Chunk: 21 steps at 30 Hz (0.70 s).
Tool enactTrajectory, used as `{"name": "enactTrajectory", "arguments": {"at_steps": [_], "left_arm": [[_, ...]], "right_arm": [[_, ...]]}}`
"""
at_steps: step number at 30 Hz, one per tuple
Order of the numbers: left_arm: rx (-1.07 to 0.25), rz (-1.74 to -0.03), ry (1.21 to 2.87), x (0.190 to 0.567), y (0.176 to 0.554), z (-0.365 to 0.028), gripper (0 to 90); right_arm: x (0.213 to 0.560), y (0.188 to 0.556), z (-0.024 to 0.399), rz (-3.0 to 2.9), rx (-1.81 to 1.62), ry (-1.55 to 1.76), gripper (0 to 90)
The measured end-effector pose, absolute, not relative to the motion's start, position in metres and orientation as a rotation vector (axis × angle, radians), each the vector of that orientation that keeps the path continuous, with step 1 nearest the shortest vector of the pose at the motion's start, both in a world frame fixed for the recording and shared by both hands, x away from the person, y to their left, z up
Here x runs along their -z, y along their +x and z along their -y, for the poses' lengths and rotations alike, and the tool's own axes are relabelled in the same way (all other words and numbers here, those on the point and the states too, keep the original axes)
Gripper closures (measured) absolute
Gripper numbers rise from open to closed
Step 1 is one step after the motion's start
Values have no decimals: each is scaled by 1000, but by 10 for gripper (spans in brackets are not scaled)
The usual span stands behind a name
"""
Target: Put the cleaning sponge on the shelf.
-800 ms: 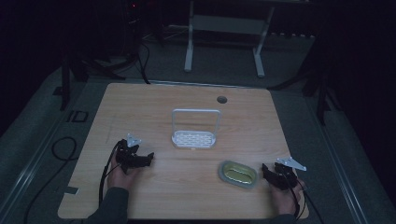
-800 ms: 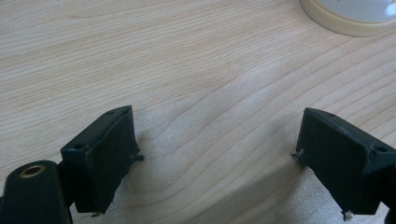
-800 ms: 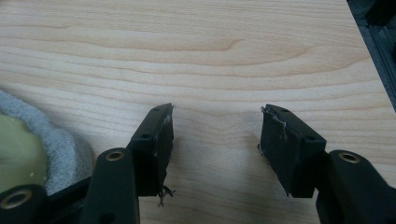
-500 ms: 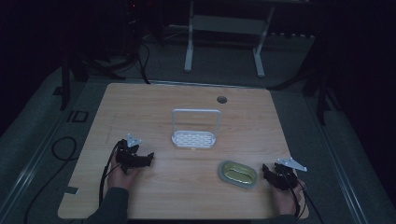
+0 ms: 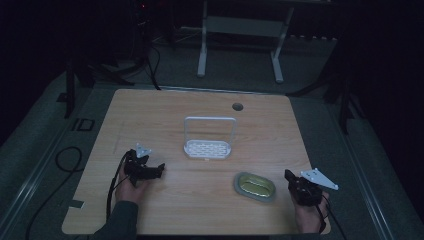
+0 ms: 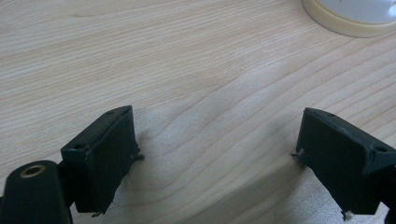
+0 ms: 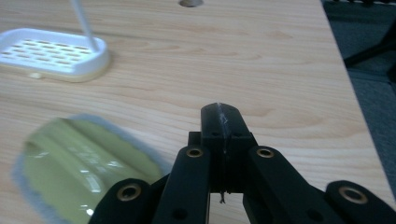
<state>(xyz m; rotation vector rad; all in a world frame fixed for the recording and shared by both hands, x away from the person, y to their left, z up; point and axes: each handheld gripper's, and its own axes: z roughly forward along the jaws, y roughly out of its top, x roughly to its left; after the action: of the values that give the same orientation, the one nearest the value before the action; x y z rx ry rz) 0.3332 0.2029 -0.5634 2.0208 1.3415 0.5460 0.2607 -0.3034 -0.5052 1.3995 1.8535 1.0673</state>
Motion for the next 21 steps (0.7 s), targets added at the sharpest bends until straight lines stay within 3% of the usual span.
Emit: {"name": "enactTrajectory", "arguments": {"at_steps": [21], "left_arm": [[-549, -1350, 2015, 563, 333, -202, 121]], "right_arm": [[479, 246, 240, -2069, -1182, 1142, 900]]}}
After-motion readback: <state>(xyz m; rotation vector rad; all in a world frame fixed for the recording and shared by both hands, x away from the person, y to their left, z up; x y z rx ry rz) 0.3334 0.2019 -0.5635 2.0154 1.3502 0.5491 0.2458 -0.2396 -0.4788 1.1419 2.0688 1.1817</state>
